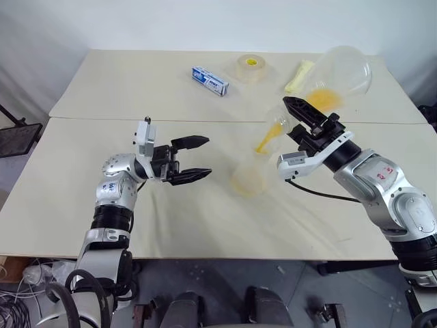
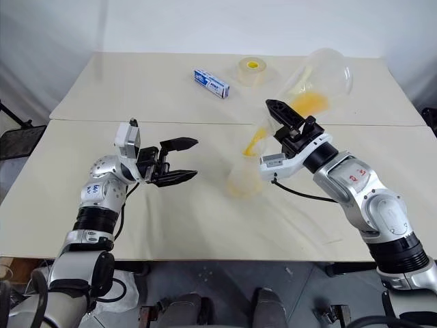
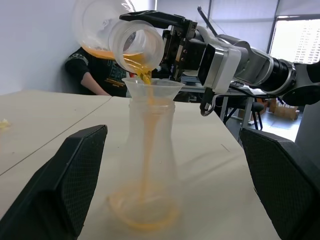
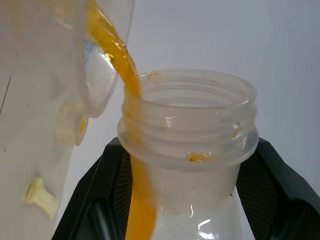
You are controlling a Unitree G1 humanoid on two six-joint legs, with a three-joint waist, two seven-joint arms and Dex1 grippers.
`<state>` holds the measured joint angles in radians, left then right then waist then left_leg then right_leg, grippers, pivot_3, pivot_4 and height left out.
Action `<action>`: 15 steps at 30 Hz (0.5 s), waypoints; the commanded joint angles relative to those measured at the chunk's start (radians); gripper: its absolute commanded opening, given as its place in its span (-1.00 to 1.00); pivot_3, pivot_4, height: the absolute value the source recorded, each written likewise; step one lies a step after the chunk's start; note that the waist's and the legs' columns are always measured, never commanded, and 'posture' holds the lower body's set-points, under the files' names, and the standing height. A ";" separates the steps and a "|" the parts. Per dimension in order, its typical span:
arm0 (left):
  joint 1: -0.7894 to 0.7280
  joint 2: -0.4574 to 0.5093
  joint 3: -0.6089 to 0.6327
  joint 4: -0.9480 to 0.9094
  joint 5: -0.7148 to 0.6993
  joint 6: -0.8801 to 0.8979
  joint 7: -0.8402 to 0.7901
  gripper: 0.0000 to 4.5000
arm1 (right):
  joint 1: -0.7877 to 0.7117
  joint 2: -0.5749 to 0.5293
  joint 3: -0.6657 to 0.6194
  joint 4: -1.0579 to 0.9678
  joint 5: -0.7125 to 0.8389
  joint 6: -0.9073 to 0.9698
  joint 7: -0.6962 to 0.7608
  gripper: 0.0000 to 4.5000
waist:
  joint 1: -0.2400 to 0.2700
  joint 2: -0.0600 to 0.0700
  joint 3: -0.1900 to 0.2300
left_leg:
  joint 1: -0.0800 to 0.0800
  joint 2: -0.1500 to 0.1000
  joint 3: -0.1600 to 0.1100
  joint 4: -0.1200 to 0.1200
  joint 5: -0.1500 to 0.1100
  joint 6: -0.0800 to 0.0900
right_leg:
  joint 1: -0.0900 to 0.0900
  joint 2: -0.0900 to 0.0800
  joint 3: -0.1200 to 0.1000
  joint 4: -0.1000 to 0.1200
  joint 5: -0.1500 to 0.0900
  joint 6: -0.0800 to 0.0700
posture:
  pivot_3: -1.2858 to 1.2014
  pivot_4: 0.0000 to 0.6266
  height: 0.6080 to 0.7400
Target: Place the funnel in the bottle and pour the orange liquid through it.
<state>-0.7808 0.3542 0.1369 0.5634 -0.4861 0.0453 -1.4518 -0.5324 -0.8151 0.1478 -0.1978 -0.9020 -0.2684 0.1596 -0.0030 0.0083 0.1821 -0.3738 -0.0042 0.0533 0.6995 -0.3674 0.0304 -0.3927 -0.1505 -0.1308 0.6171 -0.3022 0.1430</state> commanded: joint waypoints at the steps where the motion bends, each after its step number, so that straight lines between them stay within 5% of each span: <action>1: -0.020 -0.002 0.000 -0.030 -0.016 0.003 0.004 1.00 | -0.029 -0.023 -0.049 -0.020 0.000 -0.018 -0.023 0.09 | 0.000 0.000 0.000 | 0.000 0.000 0.000 0.000 0.000 0.000 | 0.000 0.000 0.000 0.000 0.000 0.000 | 0.03 -0.52 1.00; 15: -0.021 -0.005 -0.001 -0.029 -0.016 0.004 0.002 1.00 | -0.039 -0.038 -0.050 -0.011 -0.021 -0.058 -0.046 0.09 | 0.000 0.000 0.000 | 0.000 0.000 0.000 0.000 0.000 0.000 | 0.000 0.000 0.000 0.000 0.000 0.000 | 0.03 -0.52 1.00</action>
<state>-0.7808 0.3517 0.1368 0.5631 -0.4861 0.0518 -1.4497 -0.5456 -0.8311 0.1472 -0.1914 -0.9230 -0.3215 0.1359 -0.0030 0.0083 0.1821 -0.3738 -0.0042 0.0533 0.6995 -0.3674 0.0304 -0.3927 -0.1505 -0.1308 0.6171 -0.3022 0.1430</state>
